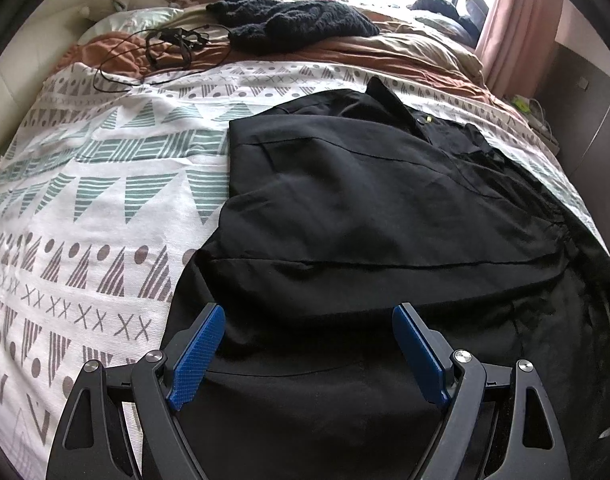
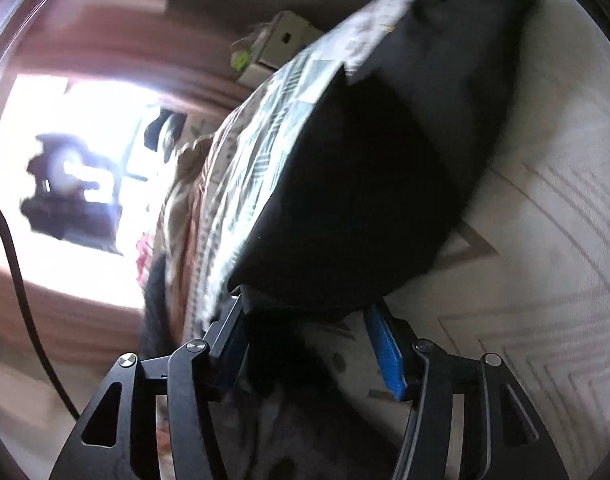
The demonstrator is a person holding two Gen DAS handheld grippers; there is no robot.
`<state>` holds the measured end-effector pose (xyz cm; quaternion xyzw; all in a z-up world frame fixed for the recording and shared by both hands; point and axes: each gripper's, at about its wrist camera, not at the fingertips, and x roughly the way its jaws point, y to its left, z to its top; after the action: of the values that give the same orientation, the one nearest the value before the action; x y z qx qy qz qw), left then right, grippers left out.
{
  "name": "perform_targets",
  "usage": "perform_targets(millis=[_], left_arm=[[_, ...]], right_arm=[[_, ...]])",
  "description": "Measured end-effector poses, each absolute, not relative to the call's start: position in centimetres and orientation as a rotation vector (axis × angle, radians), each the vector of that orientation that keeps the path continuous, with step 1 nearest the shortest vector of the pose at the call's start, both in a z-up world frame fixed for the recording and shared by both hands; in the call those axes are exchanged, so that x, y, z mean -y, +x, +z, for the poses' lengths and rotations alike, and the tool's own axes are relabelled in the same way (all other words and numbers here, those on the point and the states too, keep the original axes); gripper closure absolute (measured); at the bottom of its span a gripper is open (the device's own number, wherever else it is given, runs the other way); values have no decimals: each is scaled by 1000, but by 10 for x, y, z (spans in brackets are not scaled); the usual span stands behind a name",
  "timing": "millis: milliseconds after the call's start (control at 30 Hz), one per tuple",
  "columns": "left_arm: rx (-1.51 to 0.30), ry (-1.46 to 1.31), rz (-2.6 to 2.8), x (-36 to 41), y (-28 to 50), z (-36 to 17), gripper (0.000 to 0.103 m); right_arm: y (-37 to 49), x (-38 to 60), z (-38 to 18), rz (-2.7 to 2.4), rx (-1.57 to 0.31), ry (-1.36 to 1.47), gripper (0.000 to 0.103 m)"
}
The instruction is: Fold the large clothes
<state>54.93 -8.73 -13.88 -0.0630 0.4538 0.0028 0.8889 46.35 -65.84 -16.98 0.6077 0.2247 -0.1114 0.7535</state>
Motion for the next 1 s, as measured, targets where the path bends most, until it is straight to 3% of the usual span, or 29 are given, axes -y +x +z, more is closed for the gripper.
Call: perform_targets(millis=[233, 433, 600, 667, 733, 1000], left_arm=[[-951, -123, 4, 89, 550, -142, 17], [-942, -130, 3, 88, 549, -140, 17], [-936, -140, 9, 83, 549, -136, 17], [-931, -149, 12, 79, 548, -133, 17], [-923, -172, 15, 74, 548, -130, 17], [-881, -237, -4, 59, 536, -114, 17]], right_arm=[[423, 656, -168, -336, -334, 1433, 39], [444, 670, -192, -387, -421, 1432, 39], [462, 682, -196, -425, -427, 1389, 62], [463, 686, -200, -420, -432, 1394, 97], [450, 686, -196, -390, -381, 1410, 98], [455, 633, -88, -134, -245, 1158, 99]])
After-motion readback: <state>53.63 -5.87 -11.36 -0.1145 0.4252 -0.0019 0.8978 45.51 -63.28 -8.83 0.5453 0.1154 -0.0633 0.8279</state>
